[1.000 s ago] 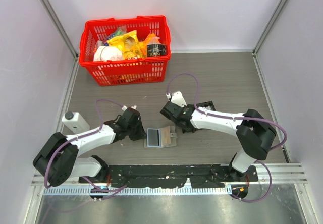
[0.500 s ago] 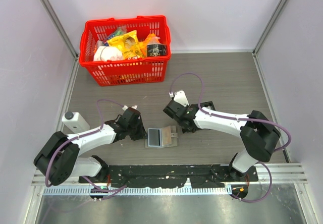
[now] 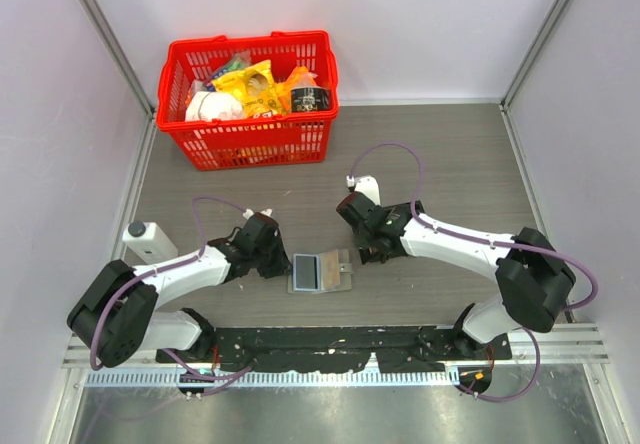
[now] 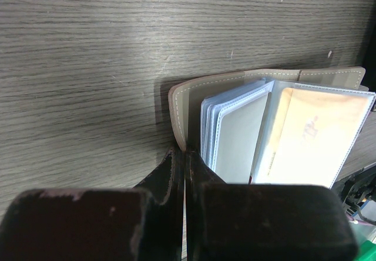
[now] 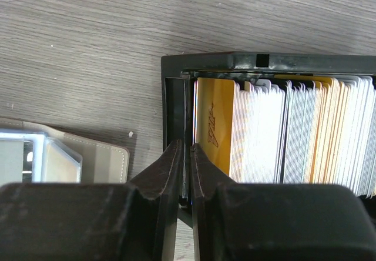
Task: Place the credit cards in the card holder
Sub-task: Pick up the credit card from the storage box.
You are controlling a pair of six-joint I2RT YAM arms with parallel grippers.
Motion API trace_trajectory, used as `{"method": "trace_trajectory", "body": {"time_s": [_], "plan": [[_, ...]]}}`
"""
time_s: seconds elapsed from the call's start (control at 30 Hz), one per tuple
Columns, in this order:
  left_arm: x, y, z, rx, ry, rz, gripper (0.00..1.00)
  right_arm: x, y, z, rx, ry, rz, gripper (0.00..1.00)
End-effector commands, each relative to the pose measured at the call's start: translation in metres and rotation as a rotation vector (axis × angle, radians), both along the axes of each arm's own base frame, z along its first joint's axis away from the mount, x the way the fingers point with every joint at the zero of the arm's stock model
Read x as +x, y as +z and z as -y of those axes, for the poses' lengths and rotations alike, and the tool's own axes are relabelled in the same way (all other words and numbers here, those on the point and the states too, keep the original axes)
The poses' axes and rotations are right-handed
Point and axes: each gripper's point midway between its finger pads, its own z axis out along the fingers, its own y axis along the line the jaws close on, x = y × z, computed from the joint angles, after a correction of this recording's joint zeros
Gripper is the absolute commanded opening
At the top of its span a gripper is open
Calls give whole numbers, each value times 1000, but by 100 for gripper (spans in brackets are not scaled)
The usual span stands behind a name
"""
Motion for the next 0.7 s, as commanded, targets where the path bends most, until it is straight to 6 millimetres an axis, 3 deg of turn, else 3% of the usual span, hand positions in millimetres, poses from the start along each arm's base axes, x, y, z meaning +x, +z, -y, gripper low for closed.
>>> {"method": "trace_trajectory", "body": {"time_s": [0.0, 0.33, 0.53, 0.67], "plan": [[-7, -11, -9, 57, -18, -25, 0, 0, 1, -6, 45, -1, -9, 16], [-9, -14, -10, 61, -18, -31, 0, -1, -3, -5, 60, -5, -18, 17], [-8, -14, -11, 62, -16, -31, 0, 1, 24, -11, 139, 0, 29, 24], [-8, -14, -9, 60, -22, -32, 0, 6, 40, -3, 137, -23, 72, 25]]}}
